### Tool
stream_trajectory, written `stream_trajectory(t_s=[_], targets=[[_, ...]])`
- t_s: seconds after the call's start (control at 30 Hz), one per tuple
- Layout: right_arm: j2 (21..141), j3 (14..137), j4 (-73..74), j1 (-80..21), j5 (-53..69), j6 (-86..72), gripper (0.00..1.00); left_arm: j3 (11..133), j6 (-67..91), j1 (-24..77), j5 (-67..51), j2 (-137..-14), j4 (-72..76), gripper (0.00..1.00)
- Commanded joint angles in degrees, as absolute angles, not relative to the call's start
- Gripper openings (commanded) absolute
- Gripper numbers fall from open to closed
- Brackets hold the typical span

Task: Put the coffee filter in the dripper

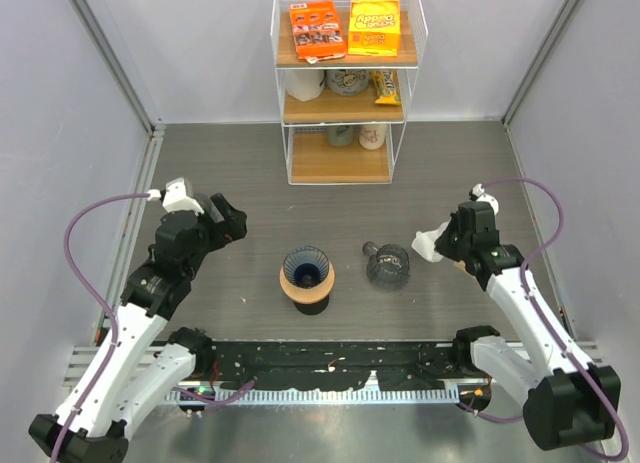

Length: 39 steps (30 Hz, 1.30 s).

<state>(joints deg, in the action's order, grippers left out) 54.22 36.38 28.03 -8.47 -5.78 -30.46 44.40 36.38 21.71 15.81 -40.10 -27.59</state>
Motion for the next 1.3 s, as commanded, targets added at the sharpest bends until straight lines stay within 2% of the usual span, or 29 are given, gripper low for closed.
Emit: stream_trajectory(t_s=[0.0,0.13,0.3,0.4,0.47,0.53,0.8,0.93,1.07,1.27], targets=[[47.6,41.7,30.8,-8.5,-2.4,-26.8,0.05,43.8,33.4,21.4,10.1,-37.3,-22.6,1.00],[41.1,41.3,23.8,-8.5,14.3,-19.4,0.05,41.3,32.3,21.4,-2.2,-34.6,-16.4,1.00],[37.1,38.4,11.2,-8.6,43.5,-14.9,0.05,39.6,33.5,21.4,-18.2,-33.8,-8.6,1.00],[35.4,37.4,7.0,-10.4,45.9,-14.1,0.05,39.1,36.9,21.5,-29.9,-35.8,-2.3,1.00],[35.0,37.3,6.2,-12.9,43.9,-12.4,0.05,38.2,41.4,21.7,-37.8,-37.7,5.5,1.00],[35.4,37.2,5.4,-16.4,41.7,-10.9,0.05,37.4,44.7,23.0,-40.6,-40.6,11.2,1.00],[36.2,38.2,0.6,-25.9,26.9,-13.1,0.05,44.8,40.9,38.5,-36.7,-51.8,7.5,1.00],[36.6,37.4,-3.3,-28.0,12.3,-27.2,0.05,45.7,41.8,43.2,-26.8,-54.6,7.6,1.00],[37.7,38.8,4.3,-34.1,-6.0,-41.2,0.05,45.4,38.8,48.0,-14.1,-54.7,9.3,1.00],[41.0,42.6,10.6,-44.9,-21.3,-48.6,0.05,48.1,35.4,52.0,-0.7,-57.5,7.9,1.00]])
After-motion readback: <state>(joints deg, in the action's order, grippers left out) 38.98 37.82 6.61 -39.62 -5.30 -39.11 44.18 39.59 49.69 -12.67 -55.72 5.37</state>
